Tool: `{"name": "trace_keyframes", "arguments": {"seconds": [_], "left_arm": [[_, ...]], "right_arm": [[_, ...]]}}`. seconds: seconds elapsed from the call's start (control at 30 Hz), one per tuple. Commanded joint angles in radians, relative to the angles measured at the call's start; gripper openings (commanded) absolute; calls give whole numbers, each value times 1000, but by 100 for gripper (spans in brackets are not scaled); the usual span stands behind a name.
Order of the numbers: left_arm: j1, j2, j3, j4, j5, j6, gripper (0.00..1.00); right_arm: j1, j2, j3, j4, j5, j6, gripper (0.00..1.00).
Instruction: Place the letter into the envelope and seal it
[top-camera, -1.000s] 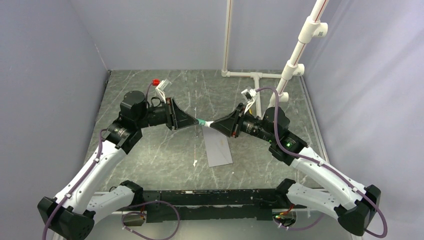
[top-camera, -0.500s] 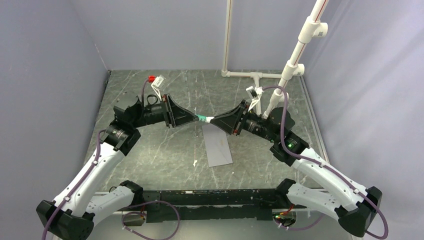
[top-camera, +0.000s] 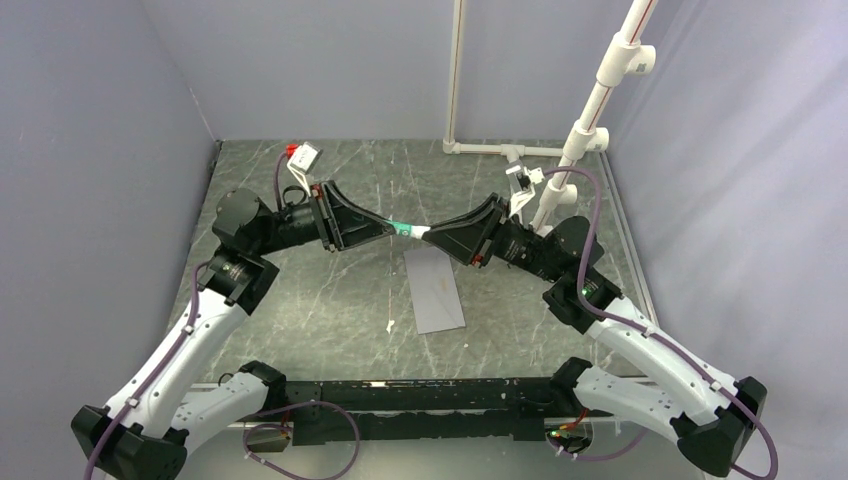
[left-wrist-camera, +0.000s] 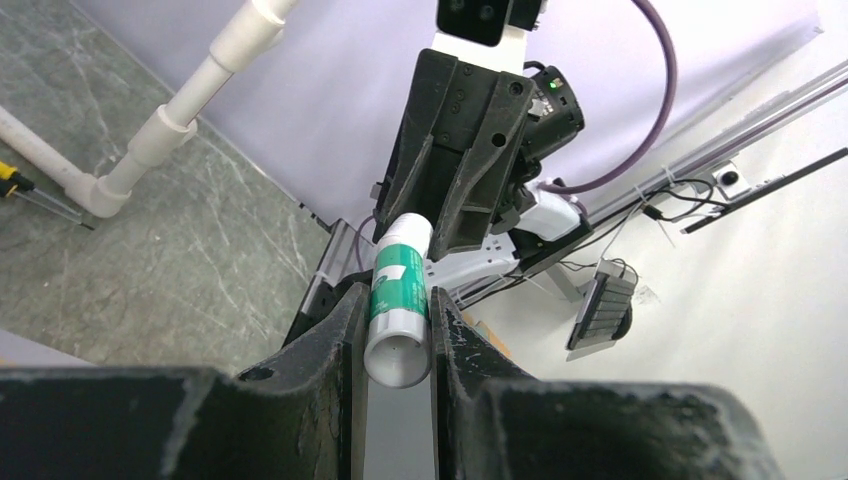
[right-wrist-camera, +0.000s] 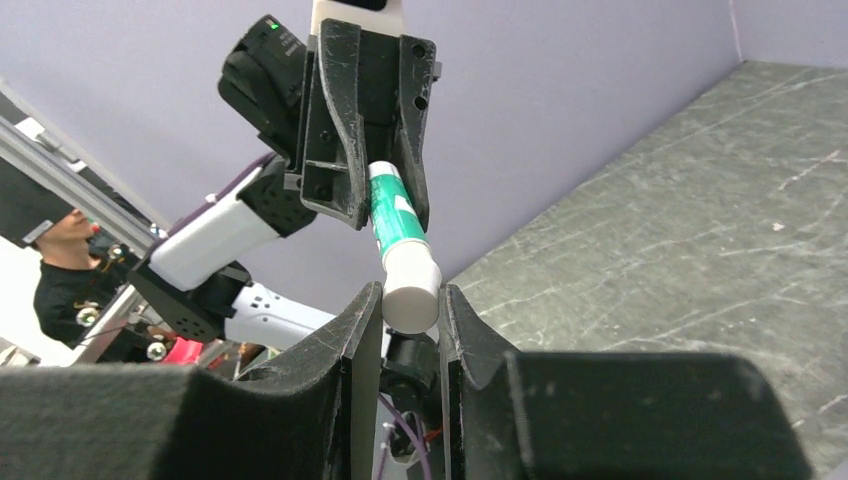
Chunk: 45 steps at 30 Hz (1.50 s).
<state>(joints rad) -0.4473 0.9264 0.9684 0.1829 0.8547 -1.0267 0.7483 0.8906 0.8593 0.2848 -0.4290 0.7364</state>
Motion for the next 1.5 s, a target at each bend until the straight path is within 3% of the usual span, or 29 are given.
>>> {"name": "trace_keyframes", "arguments": {"seconds": [0.0, 0.33, 0.6, 0.77, 0.97, 1.2, 1.47], "left_arm": [[-8, -3, -2, 178, 71, -89, 2], [-8, 9, -13, 235, 110, -113, 2], [-8, 41, -45, 351, 146, -177, 2], [-8, 52, -53, 338, 139, -160, 3], [-8, 55, -50, 293, 129, -96, 2], [-25, 86, -129, 413, 149, -84, 3], [-46, 90, -115, 244, 92, 38, 2]], "right_arm": [[3, 15, 24, 48, -38, 37, 0], [3, 31, 25, 103, -12, 67, 0], [3, 71, 19, 251, -42, 172, 0], [5, 99, 21, 330, -89, 234, 0], [14, 128, 49, 300, -130, 227, 0], [57, 172, 81, 308, -162, 213, 0], [82, 214, 135, 253, -182, 217, 0]]}}
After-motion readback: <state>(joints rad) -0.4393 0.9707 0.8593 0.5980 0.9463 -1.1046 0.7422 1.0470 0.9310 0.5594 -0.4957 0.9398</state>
